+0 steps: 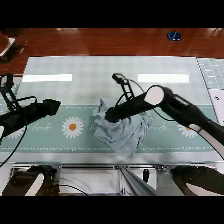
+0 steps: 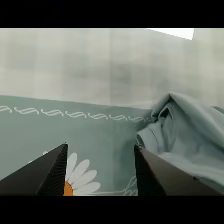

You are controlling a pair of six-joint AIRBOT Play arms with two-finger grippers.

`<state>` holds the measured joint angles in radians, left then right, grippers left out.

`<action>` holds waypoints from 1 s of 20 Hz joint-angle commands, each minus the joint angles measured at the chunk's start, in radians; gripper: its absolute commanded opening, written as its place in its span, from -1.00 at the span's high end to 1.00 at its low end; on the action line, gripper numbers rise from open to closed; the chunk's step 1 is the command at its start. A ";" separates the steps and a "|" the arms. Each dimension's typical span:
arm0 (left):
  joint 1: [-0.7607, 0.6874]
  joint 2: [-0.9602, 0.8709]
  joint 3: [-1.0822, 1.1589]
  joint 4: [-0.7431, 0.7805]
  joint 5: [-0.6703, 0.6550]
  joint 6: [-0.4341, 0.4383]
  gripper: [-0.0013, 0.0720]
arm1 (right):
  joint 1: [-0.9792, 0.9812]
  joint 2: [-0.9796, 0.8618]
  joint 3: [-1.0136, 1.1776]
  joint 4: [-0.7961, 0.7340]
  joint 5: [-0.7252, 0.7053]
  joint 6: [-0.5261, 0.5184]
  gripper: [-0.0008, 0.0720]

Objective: Fold the shirts.

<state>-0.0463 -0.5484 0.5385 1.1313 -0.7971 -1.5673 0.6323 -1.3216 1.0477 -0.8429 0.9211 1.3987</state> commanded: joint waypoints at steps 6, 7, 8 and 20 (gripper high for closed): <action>0.054 -0.104 -0.010 -0.160 -0.158 0.023 -0.42 | -0.513 0.248 0.005 -0.344 0.267 0.133 -0.14; 0.069 -0.153 -0.011 -0.230 -0.205 0.074 -0.42 | -0.628 0.323 -0.029 -0.436 0.289 0.167 -0.14; 0.067 -0.225 -0.013 -0.319 -0.262 0.150 -0.42 | -0.728 0.386 -0.080 -0.480 0.296 0.183 -0.14; -0.154 -0.843 0.129 -0.923 -0.258 0.613 -0.30 | -1.025 0.606 -0.674 -0.250 0.277 0.080 -0.13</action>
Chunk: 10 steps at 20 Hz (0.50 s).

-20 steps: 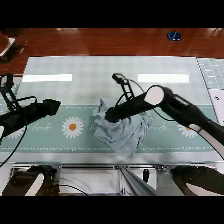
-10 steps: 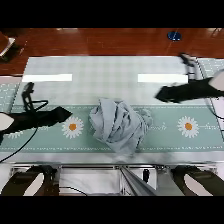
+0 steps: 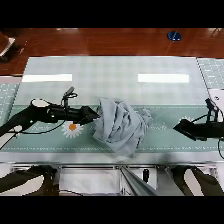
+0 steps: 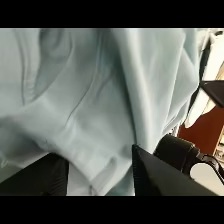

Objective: Fold the shirts.

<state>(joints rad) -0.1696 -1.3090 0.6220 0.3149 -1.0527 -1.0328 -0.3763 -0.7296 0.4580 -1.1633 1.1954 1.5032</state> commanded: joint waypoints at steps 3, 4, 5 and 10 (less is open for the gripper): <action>-0.043 -0.106 0.072 -0.106 -0.004 0.117 0.95 | -0.012 0.013 -0.161 0.190 0.000 -0.052 -0.13; -0.042 -0.105 0.075 -0.106 -0.005 0.143 0.92 | 0.012 0.013 -0.175 0.217 -0.001 -0.057 -0.13; -0.040 -0.105 0.077 -0.106 -0.008 0.154 0.92 | 0.058 0.013 -0.180 0.229 -0.009 -0.055 -0.13; -0.028 -0.105 0.077 -0.106 -0.006 0.158 0.92 | 0.381 -0.071 -0.180 0.327 -0.174 0.041 -0.13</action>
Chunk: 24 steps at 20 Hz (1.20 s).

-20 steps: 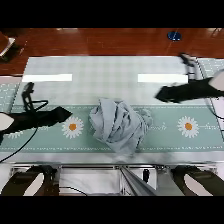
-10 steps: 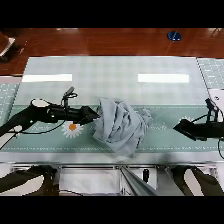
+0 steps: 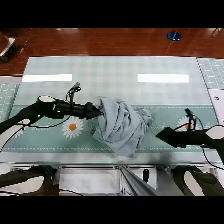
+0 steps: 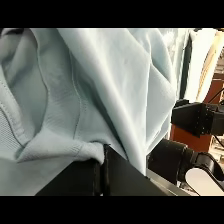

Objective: Fold the shirts.

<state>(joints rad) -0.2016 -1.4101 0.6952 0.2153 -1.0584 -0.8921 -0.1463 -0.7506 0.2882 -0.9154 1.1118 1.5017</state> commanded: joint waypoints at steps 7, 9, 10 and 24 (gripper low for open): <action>0.009 -0.004 0.003 -0.006 -0.001 0.017 0.92 | 0.430 -0.384 0.151 0.129 -0.216 0.036 -0.10; 0.009 -0.004 0.004 -0.006 0.000 0.017 0.92 | 0.457 -0.459 0.229 0.129 -0.222 0.034 0.06; 0.010 -0.003 0.004 -0.006 0.000 0.017 0.92 | 0.467 -0.488 0.275 0.129 -0.222 0.027 0.21; 0.509 0.476 0.744 0.032 0.020 -0.093 0.92 | 0.272 -0.367 1.767 -0.278 0.311 -0.024 0.92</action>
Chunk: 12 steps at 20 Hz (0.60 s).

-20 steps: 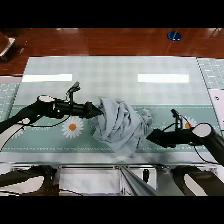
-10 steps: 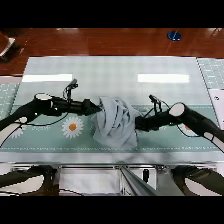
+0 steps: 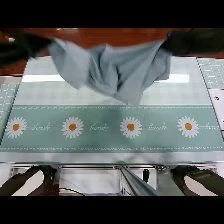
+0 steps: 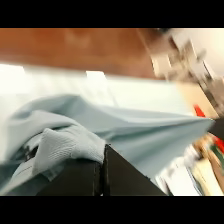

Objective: Fold the shirts.

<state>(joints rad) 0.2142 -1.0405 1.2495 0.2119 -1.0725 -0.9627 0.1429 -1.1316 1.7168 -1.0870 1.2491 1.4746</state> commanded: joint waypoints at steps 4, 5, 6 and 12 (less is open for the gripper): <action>0.211 0.299 0.309 0.352 0.045 -0.103 0.92 | -0.017 0.188 0.377 -0.283 0.247 0.024 0.92; 0.232 0.350 0.309 0.450 0.042 -0.130 0.92 | -0.017 0.240 0.351 -0.341 0.264 0.039 0.92; 0.236 0.399 0.308 0.565 0.041 -0.185 0.92 | -0.017 0.283 0.324 -0.385 0.280 0.045 0.92; 0.127 0.579 0.211 0.776 -0.031 -0.274 0.92 | -0.017 0.464 0.096 -0.513 0.373 0.117 0.92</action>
<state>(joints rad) 0.3843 -0.5407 1.5070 0.8593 -1.0737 -1.1889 0.1257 -0.7403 1.9060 -1.5215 1.5703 1.5558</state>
